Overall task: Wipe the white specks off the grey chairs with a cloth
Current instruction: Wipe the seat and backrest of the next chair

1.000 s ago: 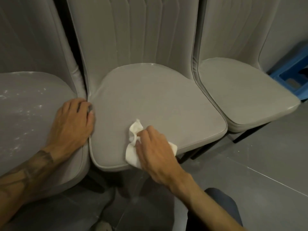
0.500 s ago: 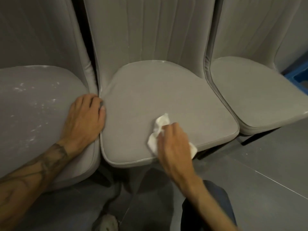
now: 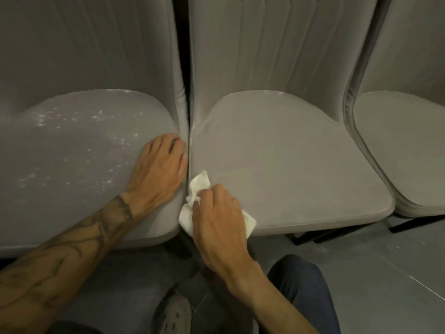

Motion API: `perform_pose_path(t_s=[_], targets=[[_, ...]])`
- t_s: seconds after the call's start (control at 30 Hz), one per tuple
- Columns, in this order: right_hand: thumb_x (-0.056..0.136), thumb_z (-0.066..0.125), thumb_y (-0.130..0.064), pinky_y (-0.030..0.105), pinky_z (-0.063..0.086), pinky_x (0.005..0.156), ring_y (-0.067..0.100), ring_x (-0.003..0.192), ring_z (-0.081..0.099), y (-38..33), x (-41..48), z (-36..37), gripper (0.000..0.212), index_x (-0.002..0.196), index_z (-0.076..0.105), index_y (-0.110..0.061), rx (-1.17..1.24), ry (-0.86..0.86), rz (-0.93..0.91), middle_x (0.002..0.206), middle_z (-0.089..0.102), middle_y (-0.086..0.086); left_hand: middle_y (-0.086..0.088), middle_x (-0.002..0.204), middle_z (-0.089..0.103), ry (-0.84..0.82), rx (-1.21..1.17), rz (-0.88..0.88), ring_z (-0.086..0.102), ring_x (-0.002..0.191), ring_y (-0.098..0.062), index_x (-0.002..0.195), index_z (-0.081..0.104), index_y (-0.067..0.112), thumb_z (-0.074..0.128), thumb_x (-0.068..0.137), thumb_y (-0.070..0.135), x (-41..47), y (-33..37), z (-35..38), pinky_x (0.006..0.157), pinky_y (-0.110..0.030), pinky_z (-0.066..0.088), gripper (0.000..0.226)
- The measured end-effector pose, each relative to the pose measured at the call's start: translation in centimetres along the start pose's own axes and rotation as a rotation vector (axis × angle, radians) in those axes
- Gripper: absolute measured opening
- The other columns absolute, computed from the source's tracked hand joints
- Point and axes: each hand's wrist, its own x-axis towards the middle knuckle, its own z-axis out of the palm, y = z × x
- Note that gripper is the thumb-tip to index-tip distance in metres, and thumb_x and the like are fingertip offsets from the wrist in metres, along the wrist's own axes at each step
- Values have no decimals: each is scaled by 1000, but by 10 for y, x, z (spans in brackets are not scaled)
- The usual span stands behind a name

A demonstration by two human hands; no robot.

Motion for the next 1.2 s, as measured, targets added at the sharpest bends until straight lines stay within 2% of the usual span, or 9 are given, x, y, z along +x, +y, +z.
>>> perform_pose_path(t_s=[0.07, 0.23, 0.33, 0.43, 0.63, 0.8, 0.97, 1.03, 1.2], targets=[[101, 34, -25, 38, 37, 71, 22, 82, 44, 11, 1, -4, 18, 95, 49, -18, -13, -16, -31, 96, 49, 5, -19, 117, 58, 13, 7, -24, 56, 104, -37, 114, 61, 5, 40, 105, 20, -7, -5, -5, 92, -49, 43, 28], [101, 41, -24, 43, 43, 66, 24, 74, 46, 37, -4, -16, 15, 88, 47, -18, -20, 68, 189, 89, 49, 4, -15, 112, 58, 48, -16, -58, 54, 100, -32, 109, 59, 8, 39, 106, 19, -12, -1, -3, 90, -46, 44, 23], [101, 41, -22, 40, 38, 68, 24, 79, 47, 6, 10, -1, 13, 92, 50, -17, -36, -21, -13, 92, 49, 6, -14, 112, 58, 53, -37, -85, 55, 102, -31, 110, 58, 9, 42, 106, 16, -12, -2, 1, 90, -44, 44, 19], [93, 54, -20, 38, 43, 67, 24, 78, 51, 11, 31, -2, 7, 94, 54, -13, 12, -45, -234, 93, 54, 7, -14, 112, 59, 71, -47, -86, 57, 102, -31, 112, 59, 7, 40, 106, 16, -14, -2, 3, 91, -44, 46, 22], [104, 29, -26, 43, 39, 84, 30, 97, 51, 60, 107, -6, 28, 112, 50, -9, -87, -115, 107, 115, 52, 11, -11, 114, 57, 73, -12, -82, 55, 101, -28, 116, 56, 10, 37, 106, 18, -16, -4, 5, 92, -42, 46, 23], [100, 30, -30, 44, 40, 82, 31, 97, 52, 22, 124, 17, 35, 114, 51, -7, -44, -223, -204, 114, 53, 13, -8, 103, 57, 79, -38, -35, 55, 91, -26, 106, 57, 14, 48, 98, 13, -14, -8, 5, 81, -40, 46, 11], [104, 33, -28, 46, 37, 85, 36, 100, 52, 72, 168, 14, 33, 120, 51, -6, -65, -119, 31, 117, 53, 14, -8, 94, 52, 49, 4, -85, 51, 84, -28, 95, 56, 15, 44, 96, 14, 17, -8, 2, 76, -43, 44, 12], [104, 33, -27, 47, 37, 88, 37, 105, 51, 101, 191, 11, 35, 126, 49, -5, -121, -92, 162, 121, 52, 15, -10, 98, 54, 31, -20, -85, 53, 88, -30, 98, 59, 13, 46, 98, 14, 37, -6, 4, 78, -44, 45, 13], [103, 39, -25, 47, 37, 90, 40, 107, 51, 187, 222, -6, 33, 117, 55, 0, -192, 58, 453, 120, 53, 22, -10, 120, 59, -13, -59, -14, 58, 107, -32, 110, 63, 12, 44, 97, 23, 79, -5, 14, 92, -44, 46, 26]])
